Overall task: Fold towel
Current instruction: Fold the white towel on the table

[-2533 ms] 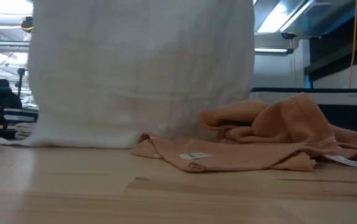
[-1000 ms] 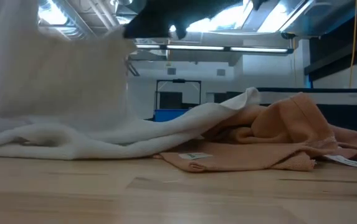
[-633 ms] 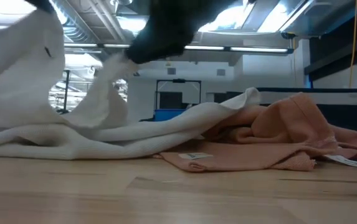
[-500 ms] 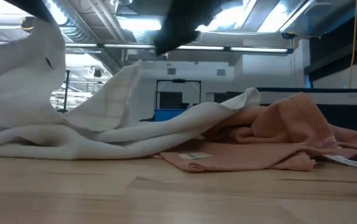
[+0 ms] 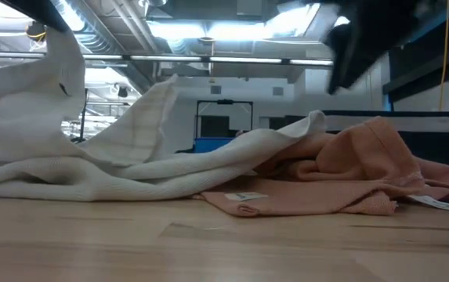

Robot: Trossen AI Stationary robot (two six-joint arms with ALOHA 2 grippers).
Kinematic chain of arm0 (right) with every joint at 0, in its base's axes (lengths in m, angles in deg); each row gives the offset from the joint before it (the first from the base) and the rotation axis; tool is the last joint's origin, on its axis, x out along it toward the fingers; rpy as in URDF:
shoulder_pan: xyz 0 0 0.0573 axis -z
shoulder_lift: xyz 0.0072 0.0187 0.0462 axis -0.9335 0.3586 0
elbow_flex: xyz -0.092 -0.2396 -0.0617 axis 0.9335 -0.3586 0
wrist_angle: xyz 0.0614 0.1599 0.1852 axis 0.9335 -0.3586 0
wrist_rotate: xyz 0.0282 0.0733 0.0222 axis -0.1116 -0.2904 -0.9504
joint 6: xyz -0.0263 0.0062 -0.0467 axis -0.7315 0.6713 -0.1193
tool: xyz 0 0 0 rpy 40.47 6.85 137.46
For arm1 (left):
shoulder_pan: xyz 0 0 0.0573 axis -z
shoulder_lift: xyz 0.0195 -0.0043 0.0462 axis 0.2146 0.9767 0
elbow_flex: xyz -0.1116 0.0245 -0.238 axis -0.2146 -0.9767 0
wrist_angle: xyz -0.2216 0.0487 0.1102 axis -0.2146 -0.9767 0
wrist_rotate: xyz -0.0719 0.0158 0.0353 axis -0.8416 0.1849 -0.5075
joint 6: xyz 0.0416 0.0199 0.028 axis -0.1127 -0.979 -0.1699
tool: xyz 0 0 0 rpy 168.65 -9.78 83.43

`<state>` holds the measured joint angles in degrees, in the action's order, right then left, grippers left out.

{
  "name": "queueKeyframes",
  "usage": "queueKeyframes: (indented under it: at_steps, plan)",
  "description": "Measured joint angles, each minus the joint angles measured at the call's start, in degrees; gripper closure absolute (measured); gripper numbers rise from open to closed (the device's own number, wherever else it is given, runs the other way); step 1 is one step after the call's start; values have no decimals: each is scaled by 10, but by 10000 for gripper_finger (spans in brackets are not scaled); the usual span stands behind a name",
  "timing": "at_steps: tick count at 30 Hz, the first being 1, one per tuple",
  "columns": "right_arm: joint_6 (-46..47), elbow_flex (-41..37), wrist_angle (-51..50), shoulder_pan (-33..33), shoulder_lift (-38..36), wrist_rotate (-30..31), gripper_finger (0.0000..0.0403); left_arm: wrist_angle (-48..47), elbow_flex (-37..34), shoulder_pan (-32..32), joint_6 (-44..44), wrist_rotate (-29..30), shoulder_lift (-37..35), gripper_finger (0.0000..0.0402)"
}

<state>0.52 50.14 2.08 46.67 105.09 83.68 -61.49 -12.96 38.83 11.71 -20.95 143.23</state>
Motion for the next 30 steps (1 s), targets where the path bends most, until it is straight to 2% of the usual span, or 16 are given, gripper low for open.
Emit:
queueKeyframes:
  at_steps: [6,10,13,17,24,30]
  plan:
    - [95,-149,182,-5,-46,25,167,0,0,0,0,1,0,398]
    - [117,-217,306,20,-16,38,166,1,0,0,3,1,0,398]
    - [134,-238,331,42,20,33,167,8,0,0,1,1,0,398]
    - [138,-235,259,47,46,-69,193,14,0,0,0,0,0,398]
    - [252,-239,76,-37,-1,-288,257,13,0,0,-13,0,0,398]
    - [367,-240,-39,-119,-39,-352,253,10,0,0,-13,-1,0,398]
